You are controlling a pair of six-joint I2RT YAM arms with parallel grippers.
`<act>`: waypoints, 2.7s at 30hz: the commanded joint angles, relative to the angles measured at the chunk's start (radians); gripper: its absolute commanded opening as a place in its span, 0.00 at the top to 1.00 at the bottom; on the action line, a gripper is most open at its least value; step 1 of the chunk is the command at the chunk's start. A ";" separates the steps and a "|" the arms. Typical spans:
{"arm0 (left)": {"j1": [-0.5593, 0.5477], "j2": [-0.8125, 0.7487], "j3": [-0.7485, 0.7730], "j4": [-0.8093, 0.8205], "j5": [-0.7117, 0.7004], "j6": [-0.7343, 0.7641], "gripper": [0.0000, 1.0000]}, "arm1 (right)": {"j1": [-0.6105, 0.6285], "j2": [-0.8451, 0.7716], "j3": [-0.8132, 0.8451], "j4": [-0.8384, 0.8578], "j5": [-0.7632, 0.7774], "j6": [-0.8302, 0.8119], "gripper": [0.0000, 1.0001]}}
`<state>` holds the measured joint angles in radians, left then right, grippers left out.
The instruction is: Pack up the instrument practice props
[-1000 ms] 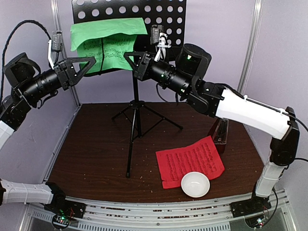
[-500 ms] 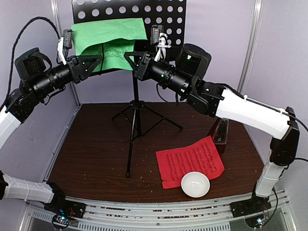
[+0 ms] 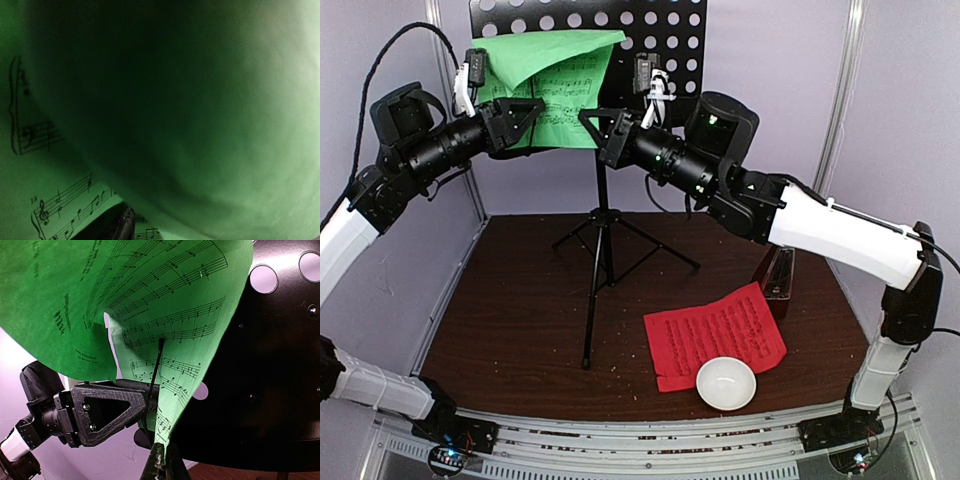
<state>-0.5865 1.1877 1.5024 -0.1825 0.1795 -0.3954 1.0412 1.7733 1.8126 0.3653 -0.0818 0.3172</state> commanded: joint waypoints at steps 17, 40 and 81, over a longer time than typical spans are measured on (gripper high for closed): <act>-0.005 0.002 -0.014 0.151 0.023 -0.039 1.00 | 0.004 -0.044 -0.016 0.028 0.022 -0.012 1.00; -0.004 -0.020 -0.041 0.138 0.006 -0.019 1.00 | 0.003 -0.422 -0.486 0.278 0.488 -0.082 1.00; -0.003 -0.500 -0.787 0.110 -0.028 0.040 0.27 | -0.047 -0.772 -1.246 -0.420 0.346 0.623 1.00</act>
<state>-0.5892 0.7036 0.7391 -0.1013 0.2012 -0.3470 1.0344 0.9745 0.6151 0.1356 0.2195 0.8074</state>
